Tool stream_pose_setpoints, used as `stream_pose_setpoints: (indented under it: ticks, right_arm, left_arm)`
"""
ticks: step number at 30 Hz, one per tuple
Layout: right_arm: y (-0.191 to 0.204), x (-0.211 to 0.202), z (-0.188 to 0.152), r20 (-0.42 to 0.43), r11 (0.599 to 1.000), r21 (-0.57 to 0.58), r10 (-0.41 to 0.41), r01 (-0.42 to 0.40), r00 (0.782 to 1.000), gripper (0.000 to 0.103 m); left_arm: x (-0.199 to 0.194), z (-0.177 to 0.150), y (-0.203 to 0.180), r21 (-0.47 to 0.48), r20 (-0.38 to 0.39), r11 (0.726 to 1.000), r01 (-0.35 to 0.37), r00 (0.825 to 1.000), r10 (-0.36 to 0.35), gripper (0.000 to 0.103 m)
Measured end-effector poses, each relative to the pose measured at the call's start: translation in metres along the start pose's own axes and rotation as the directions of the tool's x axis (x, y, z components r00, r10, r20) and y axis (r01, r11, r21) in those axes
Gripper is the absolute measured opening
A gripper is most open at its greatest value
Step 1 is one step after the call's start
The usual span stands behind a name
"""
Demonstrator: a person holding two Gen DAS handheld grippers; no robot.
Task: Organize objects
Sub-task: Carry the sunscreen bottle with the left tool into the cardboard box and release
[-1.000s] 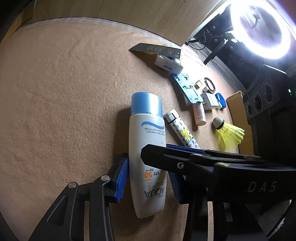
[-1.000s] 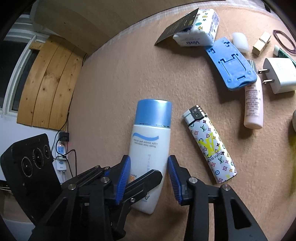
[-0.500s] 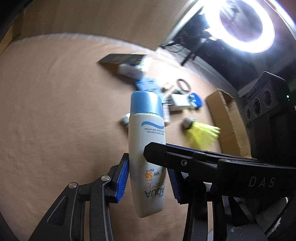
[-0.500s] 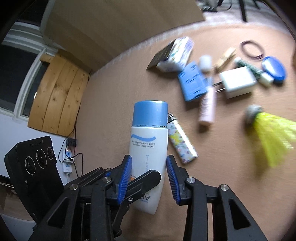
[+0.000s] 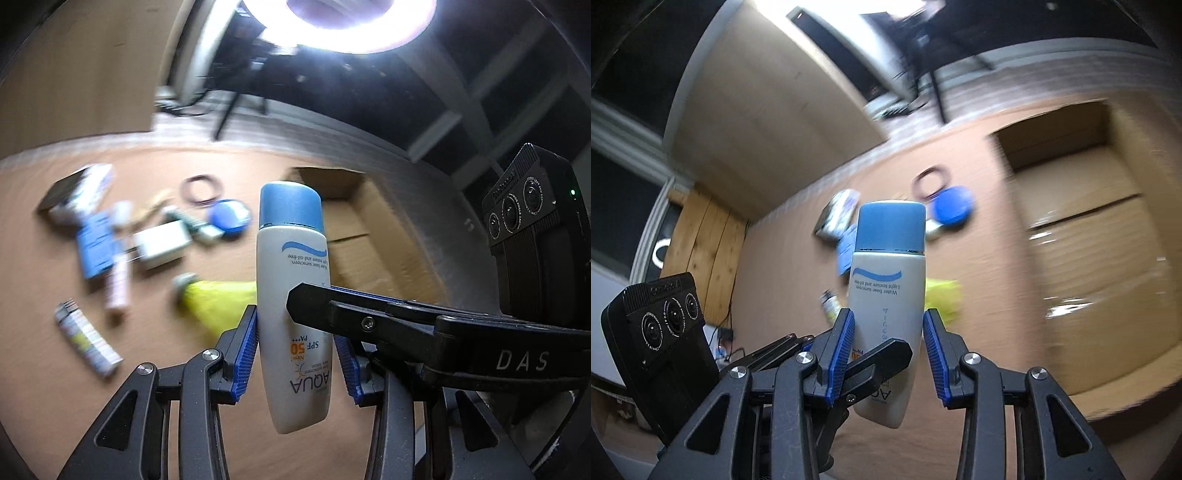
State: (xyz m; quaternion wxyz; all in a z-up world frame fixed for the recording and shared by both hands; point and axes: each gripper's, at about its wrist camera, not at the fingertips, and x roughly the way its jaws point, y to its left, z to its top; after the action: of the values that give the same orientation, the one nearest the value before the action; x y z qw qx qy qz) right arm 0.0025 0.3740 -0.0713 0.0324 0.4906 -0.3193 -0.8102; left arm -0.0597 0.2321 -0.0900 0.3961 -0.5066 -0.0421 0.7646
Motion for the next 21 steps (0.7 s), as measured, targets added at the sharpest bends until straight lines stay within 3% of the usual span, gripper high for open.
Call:
stream_pose_setpoints:
  ticks: [11,21]
  right_arm:
    - [-0.096,-0.050,0.019,0.072,0.993,0.111,-0.057,0.049,0.996,0.036]
    - [-0.147,-0.033,0.028,0.017,0.987,0.163,-0.016,0.013,1.000,0.036]
  left_arm:
    - [0.083,0.028,-0.094,0.068,-0.060,0.995,0.066,0.996,-0.062,0.044]
    - [0.130,0.025,-0.109,0.066,-0.112,0.998,0.020,0.994,-0.013,0.044]
